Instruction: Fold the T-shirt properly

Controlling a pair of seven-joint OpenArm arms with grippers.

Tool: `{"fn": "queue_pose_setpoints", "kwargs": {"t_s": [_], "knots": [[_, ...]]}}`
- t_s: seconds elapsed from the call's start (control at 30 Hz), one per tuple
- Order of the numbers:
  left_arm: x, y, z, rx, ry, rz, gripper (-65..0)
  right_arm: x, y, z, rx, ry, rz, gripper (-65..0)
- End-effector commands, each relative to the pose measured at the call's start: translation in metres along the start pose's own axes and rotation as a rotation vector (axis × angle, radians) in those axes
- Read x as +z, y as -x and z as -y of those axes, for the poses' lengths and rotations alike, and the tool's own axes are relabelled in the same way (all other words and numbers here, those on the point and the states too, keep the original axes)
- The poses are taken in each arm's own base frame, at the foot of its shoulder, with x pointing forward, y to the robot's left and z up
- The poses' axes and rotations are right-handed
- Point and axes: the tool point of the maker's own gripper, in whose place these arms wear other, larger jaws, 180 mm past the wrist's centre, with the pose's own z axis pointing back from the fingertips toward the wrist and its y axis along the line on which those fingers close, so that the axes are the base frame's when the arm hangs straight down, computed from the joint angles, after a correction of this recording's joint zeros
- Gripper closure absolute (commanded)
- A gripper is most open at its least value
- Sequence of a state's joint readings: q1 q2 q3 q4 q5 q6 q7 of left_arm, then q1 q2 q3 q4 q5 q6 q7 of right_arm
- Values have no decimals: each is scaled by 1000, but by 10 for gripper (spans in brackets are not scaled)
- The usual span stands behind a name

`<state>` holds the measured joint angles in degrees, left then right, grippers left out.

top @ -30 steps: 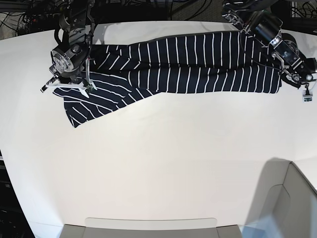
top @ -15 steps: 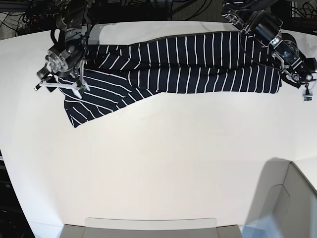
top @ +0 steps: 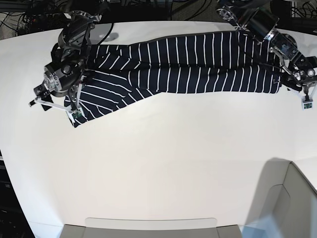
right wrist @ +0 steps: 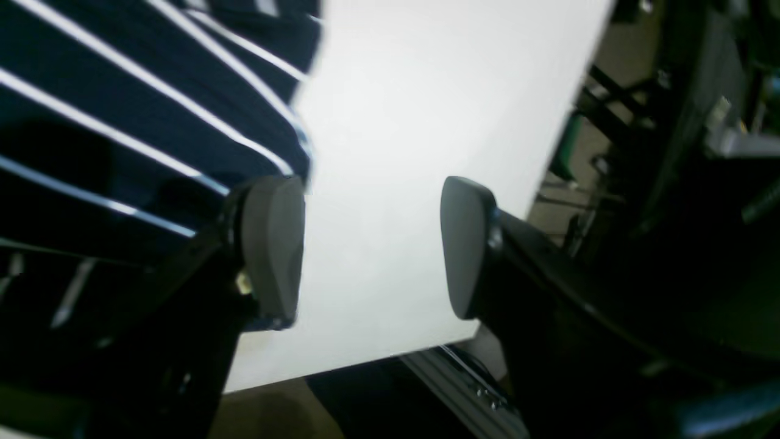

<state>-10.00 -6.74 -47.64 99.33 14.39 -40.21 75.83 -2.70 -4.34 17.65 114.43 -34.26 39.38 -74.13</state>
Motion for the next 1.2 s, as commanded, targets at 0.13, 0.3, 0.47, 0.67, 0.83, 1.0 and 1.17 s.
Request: {"fn": "queue_pose_setpoints", "kwargs": {"t_s": [0.13,0.3,0.47,0.67,0.83,1.0,1.17], "knots": [[2,-9,7,55,99,46,-300,-4,-1,-1,16,-7,-13,-349],[-21,6,25,83,259,1,-303,-11,1,-7,30,-28,-31,-349],[-35,14,30,125,392,-7,-303,-15,3,-10,39,-38,-42,-349],[-43,22,27,148,440,-31,-302,-15,4,-10,39,-39,-45,-349],[-44,29,16,136,412,-43,-302,-15,4,-9,42,-34,-48,-349],[-35,20,4,124,374,-7,-302,-15,3,-9,42,-35,-46,-349],[-20,4,-11,120,322,62,-302,-15,3,-10,41,-36,-45,-349]]}}
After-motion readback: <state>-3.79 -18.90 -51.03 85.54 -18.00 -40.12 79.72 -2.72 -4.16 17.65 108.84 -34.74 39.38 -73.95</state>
